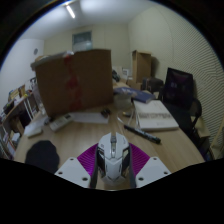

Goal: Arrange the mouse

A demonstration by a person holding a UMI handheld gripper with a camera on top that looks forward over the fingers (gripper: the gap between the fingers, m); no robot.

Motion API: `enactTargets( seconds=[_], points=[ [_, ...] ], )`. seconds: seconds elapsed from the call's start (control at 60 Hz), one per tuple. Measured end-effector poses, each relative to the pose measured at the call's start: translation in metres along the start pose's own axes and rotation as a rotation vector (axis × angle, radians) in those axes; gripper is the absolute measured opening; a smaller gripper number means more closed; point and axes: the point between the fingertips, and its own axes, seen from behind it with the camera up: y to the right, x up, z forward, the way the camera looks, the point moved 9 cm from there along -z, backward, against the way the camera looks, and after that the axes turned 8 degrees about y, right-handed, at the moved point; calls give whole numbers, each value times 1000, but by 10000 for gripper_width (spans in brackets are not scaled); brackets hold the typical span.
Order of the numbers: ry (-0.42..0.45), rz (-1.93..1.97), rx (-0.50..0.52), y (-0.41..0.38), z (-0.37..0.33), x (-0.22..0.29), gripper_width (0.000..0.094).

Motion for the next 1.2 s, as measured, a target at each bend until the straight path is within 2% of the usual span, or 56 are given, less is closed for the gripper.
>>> enactTargets(
  seconds=[0.217, 0.267, 0.333, 0.45, 0.55, 0.683, 0.85, 0.867, 1.067, 1.117, 1.133, 1.167, 1.2],
  points=[
    [173, -13, 101, -105, -83, 88, 445],
    [218, -61, 137, -138, -96, 96, 444],
    [225, -106, 184, -182, -105, 92, 444],
    [122, -126, 256, -244, -91, 56, 443],
    [41, -152, 262, -265, -68, 17, 445],
    [-62, -170, 241, -263, -39, -30, 445],
    [-167, -160, 226, -248, -20, -64, 449],
    [-135, -165, 233, -249, -18, -62, 461],
    [-124, -190, 255, -246, -16, -64, 589],
    [-123, -204, 263, -244, -16, -64, 731],
    [-122, -208, 261, -242, -17, -63, 813],
    [-117, -215, 253, -238, -19, -62, 887],
    [-114, -216, 253, -234, -23, -62, 842]
  ],
)
